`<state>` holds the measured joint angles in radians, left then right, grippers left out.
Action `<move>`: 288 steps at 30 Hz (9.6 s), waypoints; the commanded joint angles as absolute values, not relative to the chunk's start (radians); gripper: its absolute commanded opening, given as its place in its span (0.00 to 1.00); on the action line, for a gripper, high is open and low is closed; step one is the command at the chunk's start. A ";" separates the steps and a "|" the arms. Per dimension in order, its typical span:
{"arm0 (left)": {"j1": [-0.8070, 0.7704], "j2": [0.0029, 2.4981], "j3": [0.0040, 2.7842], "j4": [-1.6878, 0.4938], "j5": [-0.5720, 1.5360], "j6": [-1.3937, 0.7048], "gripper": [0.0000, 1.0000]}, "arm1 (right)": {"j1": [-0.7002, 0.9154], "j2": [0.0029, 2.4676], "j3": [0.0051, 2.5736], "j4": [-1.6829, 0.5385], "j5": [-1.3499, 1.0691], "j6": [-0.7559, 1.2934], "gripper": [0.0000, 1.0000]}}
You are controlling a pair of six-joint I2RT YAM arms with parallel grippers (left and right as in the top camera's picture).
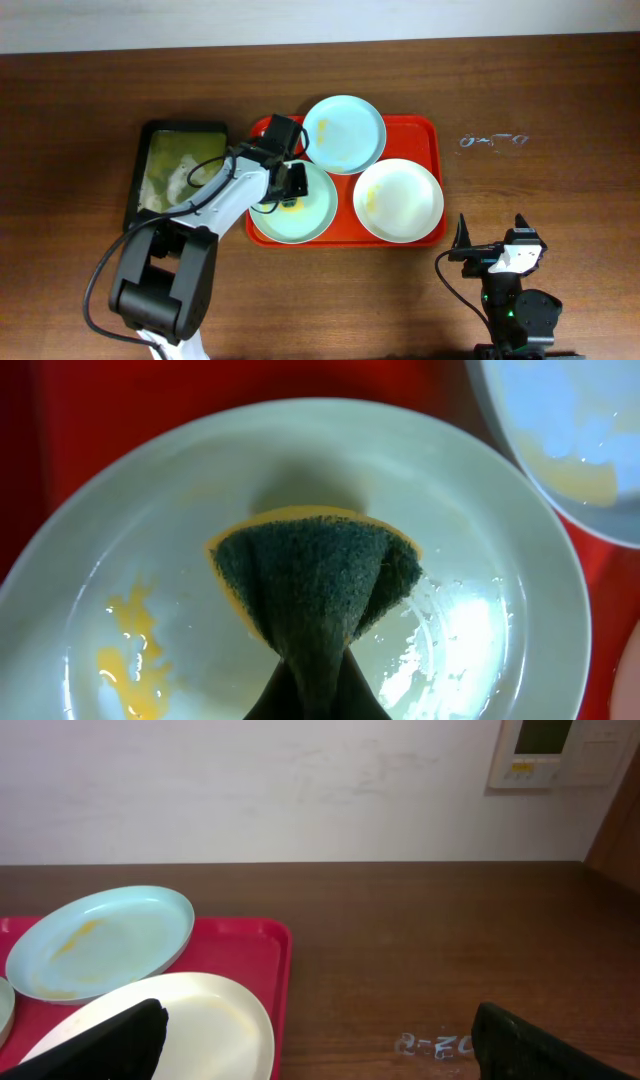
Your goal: Clean dirty plates on tray and stack at the side
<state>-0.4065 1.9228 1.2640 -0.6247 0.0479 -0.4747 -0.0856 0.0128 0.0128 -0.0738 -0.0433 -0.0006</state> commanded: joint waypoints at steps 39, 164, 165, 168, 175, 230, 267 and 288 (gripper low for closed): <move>-0.187 1.726 1.278 -0.762 0.108 -0.466 0.63 | 0.305 1.442 1.257 -0.529 -0.414 0.376 0.68; -0.332 1.797 1.004 -0.560 -0.375 -0.316 0.00 | 0.372 2.165 1.423 -0.586 -0.460 0.012 0.04; -0.332 1.779 1.008 -0.553 -0.374 -0.317 0.00 | 0.372 2.165 1.423 -0.586 -0.460 0.012 0.04; -0.332 1.715 1.016 -0.466 -0.271 -0.316 0.00 | 0.372 2.165 1.423 -0.586 -0.461 0.012 0.04; -0.338 1.760 1.016 -0.251 0.181 -0.377 0.00 | 0.372 2.165 1.423 -0.585 -0.461 0.012 0.04; 0.060 1.459 1.014 -0.480 -0.109 -0.410 0.00 | 0.922 2.138 2.087 -0.964 1.336 -0.362 0.04; 0.060 1.459 1.014 -0.484 -0.109 -0.410 0.00 | -0.465 2.242 1.830 -0.932 -0.223 0.112 0.04; 0.060 1.459 1.014 -0.484 -0.109 -0.410 0.00 | 0.142 2.231 1.867 -0.757 -0.120 0.012 0.41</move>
<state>0.0547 1.4723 1.0168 -0.4866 -0.1146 -0.4084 0.0940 2.2295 1.9362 -0.8059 -0.1783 0.0849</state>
